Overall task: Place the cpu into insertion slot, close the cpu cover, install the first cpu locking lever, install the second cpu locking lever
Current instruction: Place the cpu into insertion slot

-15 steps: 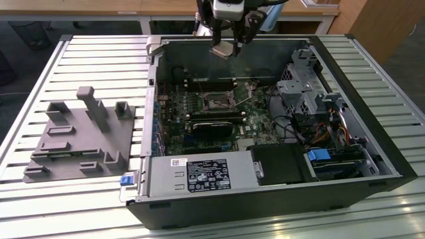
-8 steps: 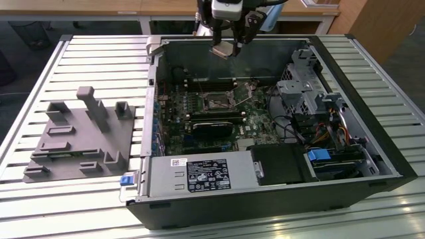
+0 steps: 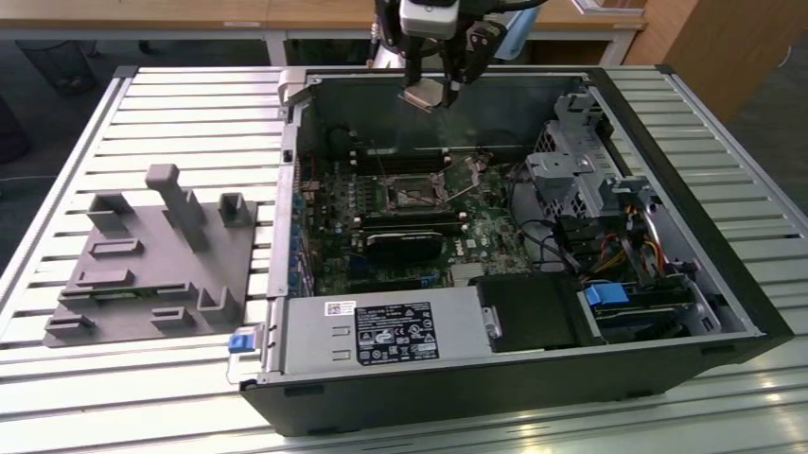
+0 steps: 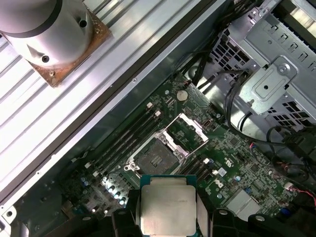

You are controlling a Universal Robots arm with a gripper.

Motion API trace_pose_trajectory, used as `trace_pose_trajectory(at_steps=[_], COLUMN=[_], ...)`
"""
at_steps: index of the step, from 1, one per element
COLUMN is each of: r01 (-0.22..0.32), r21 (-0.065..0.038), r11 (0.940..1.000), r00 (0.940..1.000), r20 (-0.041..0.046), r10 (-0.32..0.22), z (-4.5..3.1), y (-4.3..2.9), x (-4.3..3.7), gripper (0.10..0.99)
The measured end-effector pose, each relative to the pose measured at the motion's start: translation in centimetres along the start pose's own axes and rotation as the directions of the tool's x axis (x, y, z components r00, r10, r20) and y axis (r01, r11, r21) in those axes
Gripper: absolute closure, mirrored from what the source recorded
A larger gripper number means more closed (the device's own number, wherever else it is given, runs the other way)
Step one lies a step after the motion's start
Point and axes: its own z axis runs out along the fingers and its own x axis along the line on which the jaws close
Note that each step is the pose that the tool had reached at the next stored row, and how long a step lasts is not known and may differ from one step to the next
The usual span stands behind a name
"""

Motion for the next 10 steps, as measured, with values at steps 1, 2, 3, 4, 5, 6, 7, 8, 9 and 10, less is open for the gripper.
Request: trace_pose_trajectory(at_steps=[1, 2, 3, 4, 5, 6, 7, 8, 9, 10], r01=[-0.003, -0.006, -0.009, -0.013, -0.017, -0.02, -0.023, -0.027, -0.03, -0.034], r21=[0.0, 0.0, 0.0, 0.0, 0.0, 0.0, 0.0, -0.001, -0.001, -0.001], r11=[1.0, 1.0, 1.0, 0.9999, 0.9999, 0.9998, 0.9997, 0.9996, 0.9995, 0.9994], r00=[1.0, 1.0, 1.0, 0.9999, 0.9999, 0.9998, 0.9997, 0.9996, 0.9995, 0.9994], r20=[0.0003, 0.0006, 0.0008, 0.0012, 0.0015, 0.0018, 0.0021, 0.0024, 0.0027, 0.003], r10=[0.003, 0.006, 0.009, 0.013, 0.017, 0.02, 0.023, 0.027, 0.03, 0.034], z=[0.0, 0.0, 0.0, 0.0, 0.0, 0.0, 0.0, 0.0, 0.0, 0.01], y=[0.0, 0.0, 0.0, 0.0, 0.0, 0.0, 0.0, 0.0, 0.0, 0.0], x=[0.0, 0.0, 0.0, 0.0, 0.0, 0.0, 0.0, 0.0, 0.0, 0.0], gripper=[0.549, 0.549, 0.549, 0.549, 0.549, 0.549, 0.549, 0.549, 0.549, 0.549])
